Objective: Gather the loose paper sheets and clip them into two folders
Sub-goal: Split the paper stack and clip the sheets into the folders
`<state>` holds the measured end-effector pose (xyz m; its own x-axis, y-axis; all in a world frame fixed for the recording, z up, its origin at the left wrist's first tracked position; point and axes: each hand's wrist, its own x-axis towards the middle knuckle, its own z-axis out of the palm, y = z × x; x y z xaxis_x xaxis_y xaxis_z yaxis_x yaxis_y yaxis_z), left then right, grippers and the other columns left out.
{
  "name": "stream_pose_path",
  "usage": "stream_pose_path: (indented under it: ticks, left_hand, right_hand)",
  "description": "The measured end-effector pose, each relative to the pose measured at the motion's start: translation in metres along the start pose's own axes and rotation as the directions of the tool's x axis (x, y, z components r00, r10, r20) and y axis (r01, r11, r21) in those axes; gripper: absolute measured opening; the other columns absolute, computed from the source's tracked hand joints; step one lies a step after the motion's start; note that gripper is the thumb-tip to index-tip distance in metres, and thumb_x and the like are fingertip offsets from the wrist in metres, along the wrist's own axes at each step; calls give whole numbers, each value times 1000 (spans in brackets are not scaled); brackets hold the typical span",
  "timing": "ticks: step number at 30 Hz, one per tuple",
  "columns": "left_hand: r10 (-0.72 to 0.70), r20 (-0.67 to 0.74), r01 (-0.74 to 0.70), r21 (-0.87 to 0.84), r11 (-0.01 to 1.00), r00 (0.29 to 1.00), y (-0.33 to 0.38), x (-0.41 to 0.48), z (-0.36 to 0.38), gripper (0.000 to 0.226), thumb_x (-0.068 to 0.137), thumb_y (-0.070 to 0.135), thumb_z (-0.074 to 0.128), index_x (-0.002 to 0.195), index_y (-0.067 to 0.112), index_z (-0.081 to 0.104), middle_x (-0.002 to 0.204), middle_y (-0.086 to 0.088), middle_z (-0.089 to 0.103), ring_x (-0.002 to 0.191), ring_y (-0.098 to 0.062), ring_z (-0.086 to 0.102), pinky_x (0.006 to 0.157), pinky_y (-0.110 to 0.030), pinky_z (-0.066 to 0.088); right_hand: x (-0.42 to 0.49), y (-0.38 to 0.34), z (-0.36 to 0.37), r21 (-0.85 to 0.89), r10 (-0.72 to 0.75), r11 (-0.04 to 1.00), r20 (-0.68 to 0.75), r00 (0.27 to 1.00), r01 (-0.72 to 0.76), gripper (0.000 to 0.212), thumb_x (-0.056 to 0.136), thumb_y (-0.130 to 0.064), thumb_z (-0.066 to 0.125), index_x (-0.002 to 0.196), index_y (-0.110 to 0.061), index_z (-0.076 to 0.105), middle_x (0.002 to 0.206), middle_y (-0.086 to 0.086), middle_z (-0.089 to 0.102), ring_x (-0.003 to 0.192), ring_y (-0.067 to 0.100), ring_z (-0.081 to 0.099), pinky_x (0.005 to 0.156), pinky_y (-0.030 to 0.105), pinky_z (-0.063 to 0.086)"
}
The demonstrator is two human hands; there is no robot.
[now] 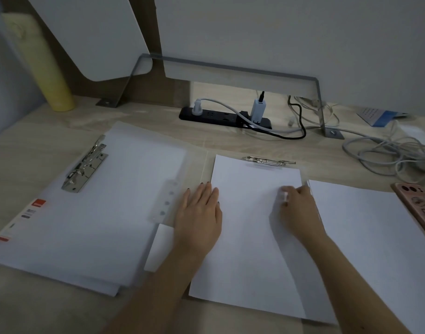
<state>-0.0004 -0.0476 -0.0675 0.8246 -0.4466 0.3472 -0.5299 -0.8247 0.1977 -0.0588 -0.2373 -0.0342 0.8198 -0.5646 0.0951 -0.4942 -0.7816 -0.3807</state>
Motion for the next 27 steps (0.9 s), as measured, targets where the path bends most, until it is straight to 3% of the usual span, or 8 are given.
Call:
stream_pose_path:
  ticks: [2, 4, 7, 9, 13, 17, 21, 27]
  left_hand:
    - [1, 13, -1, -5, 1000, 1000, 0, 0, 1, 48, 87, 28, 31, 107, 13, 71, 115, -3, 70, 111, -15, 64, 95, -37, 50]
    - [-3, 23, 3, -8, 1000, 1000, 0, 0, 1, 48, 87, 29, 31, 107, 13, 71, 115, -3, 70, 111, -15, 64, 96, -35, 48]
    - [-10, 4, 10, -14, 1000, 1000, 0, -1, 1, 47, 86, 27, 32, 108, 11, 71, 115, -5, 70, 111, -17, 64, 99, -36, 34]
    - [-18, -15, 18, -17, 1000, 1000, 1, -1, 1, 46, 86, 27, 33, 107, 10, 71, 114, -6, 70, 110, -17, 64, 97, -35, 32]
    - [-21, -65, 19, -31, 999, 998, 2, -2, 3, 45, 86, 26, 35, 107, 10, 71, 115, -6, 69, 111, -17, 64, 98, -35, 32]
    - [-11, -108, 9, -26, 1000, 994, 1, -2, 6, 44, 86, 25, 36, 107, 10, 71, 115, -6, 70, 111, -17, 64, 98, -36, 33]
    - [-11, -122, 7, -33, 999, 992, 1, -3, 7, 43, 87, 24, 37, 108, 10, 71, 116, -6, 69, 112, -18, 63, 98, -36, 34]
    - [-4, -126, -1, -38, 999, 992, 1, -4, 7, 40, 87, 24, 40, 109, 11, 71, 116, -5, 69, 112, -17, 63, 100, -35, 46]
  right_hand:
    - [23, -6, -7, 322, 156, 927, 139, 978, -194, 29, 86, 0, 42, 108, -12, 56, 99, 13, 46, 84, 26, 49, 70, 30, 40]
    - [41, -13, -16, 610, 298, 699, 226, 927, -373, 19, 84, 4, 41, 74, -11, 46, 74, 7, 41, 63, 20, 39, 56, 24, 32]
    - [66, -11, -18, 783, 400, 404, 314, 861, -473, 29, 87, 4, 43, 63, -12, 40, 67, 3, 39, 59, 12, 38, 59, 21, 39]
    - [76, -15, -16, 802, 425, 374, 298, 855, -466, 21, 87, 5, 43, 71, -7, 48, 67, 4, 39, 59, 13, 37, 47, 10, 39]
    - [73, -24, -11, 864, 334, 410, 155, 930, -292, 48, 89, 5, 37, 135, -8, 40, 103, 2, 52, 93, 16, 48, 66, 14, 40]
    - [68, -38, -2, 709, 37, 702, 56, 998, -66, 58, 86, 12, 30, 138, -14, 40, 131, 3, 53, 117, 15, 48, 88, 20, 36]
    - [69, -47, 6, 363, -161, 922, 37, 986, 137, 66, 84, 13, 32, 143, -15, 34, 147, 1, 40, 128, 20, 42, 91, 18, 33]
    - [69, -46, 16, -50, -303, 950, 99, 948, 309, 69, 80, 13, 38, 143, -14, 32, 143, 6, 41, 118, 30, 47, 81, 35, 45]
